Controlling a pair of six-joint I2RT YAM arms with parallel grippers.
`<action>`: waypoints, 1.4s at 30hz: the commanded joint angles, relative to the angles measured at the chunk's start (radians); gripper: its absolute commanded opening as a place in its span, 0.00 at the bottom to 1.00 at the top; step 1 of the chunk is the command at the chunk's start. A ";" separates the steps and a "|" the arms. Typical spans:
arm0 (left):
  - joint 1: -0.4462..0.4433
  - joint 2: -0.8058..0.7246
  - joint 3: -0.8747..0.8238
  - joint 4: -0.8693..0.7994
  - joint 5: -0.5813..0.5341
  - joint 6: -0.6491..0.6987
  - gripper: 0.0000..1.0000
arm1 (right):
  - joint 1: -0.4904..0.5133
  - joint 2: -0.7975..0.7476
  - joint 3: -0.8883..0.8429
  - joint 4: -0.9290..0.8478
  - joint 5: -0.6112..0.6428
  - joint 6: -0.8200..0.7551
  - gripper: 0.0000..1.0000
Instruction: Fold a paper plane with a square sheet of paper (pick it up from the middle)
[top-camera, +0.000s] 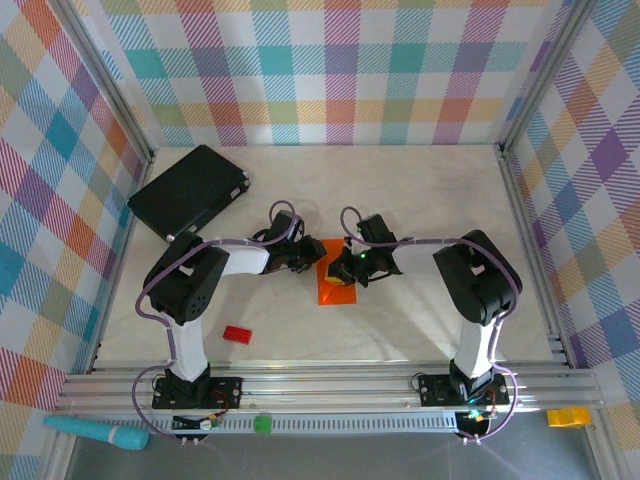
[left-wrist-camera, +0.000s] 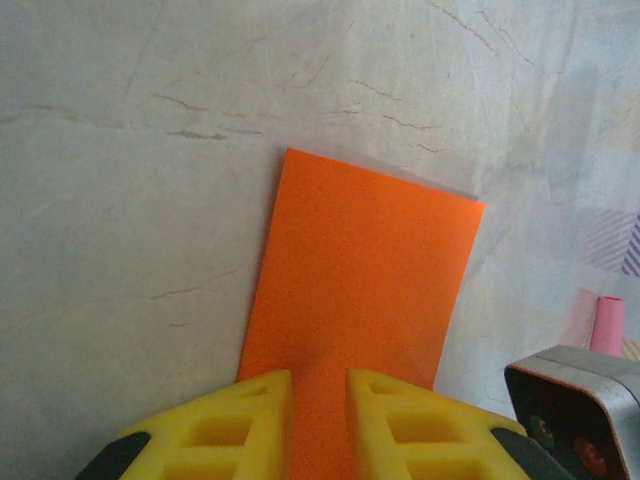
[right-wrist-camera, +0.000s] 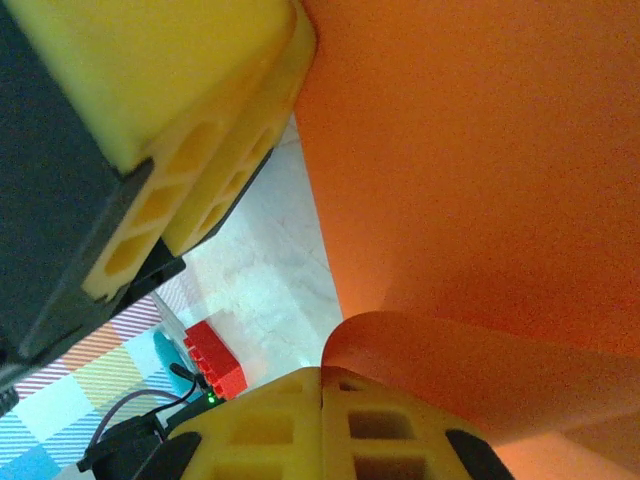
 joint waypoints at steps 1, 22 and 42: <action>-0.014 0.034 -0.002 -0.052 -0.019 -0.011 0.20 | 0.004 0.021 0.025 0.014 0.017 0.003 0.04; -0.014 0.027 0.008 -0.149 -0.100 -0.010 0.08 | 0.004 0.038 0.030 -0.025 0.071 -0.001 0.04; -0.014 0.033 0.010 -0.155 -0.092 -0.007 0.07 | 0.005 0.063 0.018 0.043 0.030 0.020 0.04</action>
